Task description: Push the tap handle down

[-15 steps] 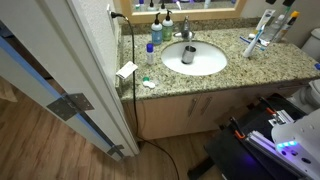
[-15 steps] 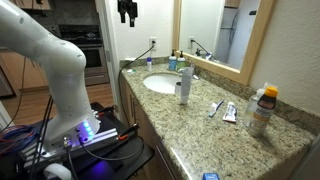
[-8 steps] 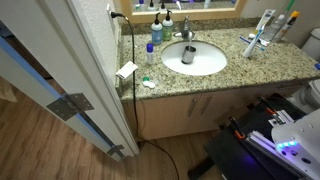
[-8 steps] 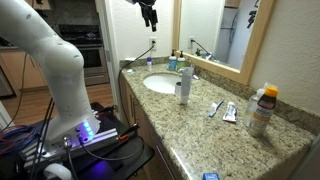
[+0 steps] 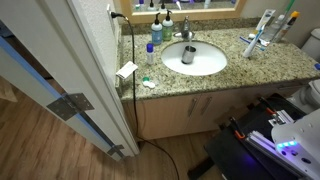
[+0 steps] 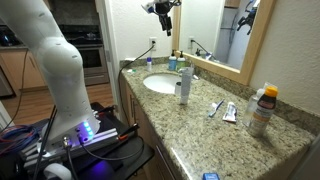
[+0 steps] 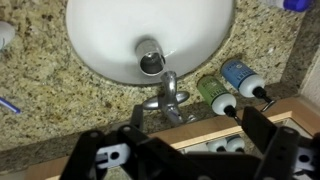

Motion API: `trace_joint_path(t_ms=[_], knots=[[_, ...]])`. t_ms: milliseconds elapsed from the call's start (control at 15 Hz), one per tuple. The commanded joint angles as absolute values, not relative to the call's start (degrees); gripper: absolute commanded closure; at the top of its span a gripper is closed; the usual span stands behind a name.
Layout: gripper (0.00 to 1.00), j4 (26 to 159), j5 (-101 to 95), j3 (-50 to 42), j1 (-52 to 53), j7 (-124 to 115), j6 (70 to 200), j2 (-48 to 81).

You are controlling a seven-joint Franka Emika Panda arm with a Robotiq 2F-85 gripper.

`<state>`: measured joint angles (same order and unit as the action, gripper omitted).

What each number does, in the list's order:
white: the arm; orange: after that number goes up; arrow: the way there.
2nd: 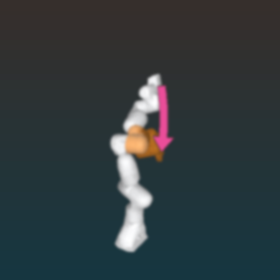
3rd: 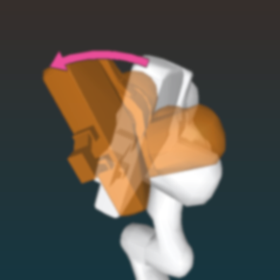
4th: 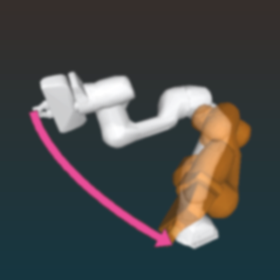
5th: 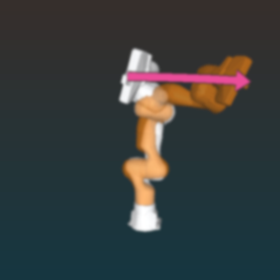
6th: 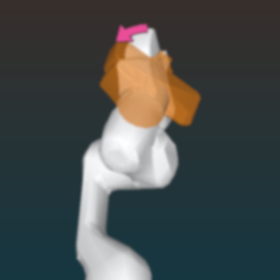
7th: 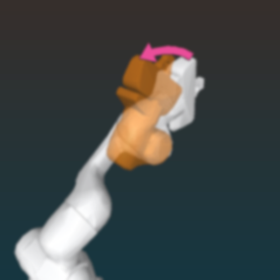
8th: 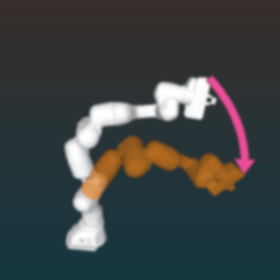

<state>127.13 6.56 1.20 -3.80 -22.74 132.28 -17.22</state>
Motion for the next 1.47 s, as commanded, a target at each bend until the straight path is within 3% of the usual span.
trace_joint_path(t_ms=[0,333,400,667,1067,1267,1400], knots=[[0.00,123.00,-2.95,2.67,-6.16,-25.98,138.11,-7.18],[0.00,107.08,-1.61,0.55,-3.23,-28.78,134.11,7.71],[0.00,114.91,-2.74,-0.12,-3.12,-25.97,137.12,2.27],[0.00,107.95,-2.22,-0.55,-2.21,-28.36,136.08,7.83],[0.00,97.75,3.14,0.22,-2.37,-12.26,133.87,17.83],[0.00,90.01,-2.42,-2.20,0.17,-19.36,130.14,23.98],[0.00,94.89,-0.08,-1.66,-0.54,-16.77,132.58,20.59]])
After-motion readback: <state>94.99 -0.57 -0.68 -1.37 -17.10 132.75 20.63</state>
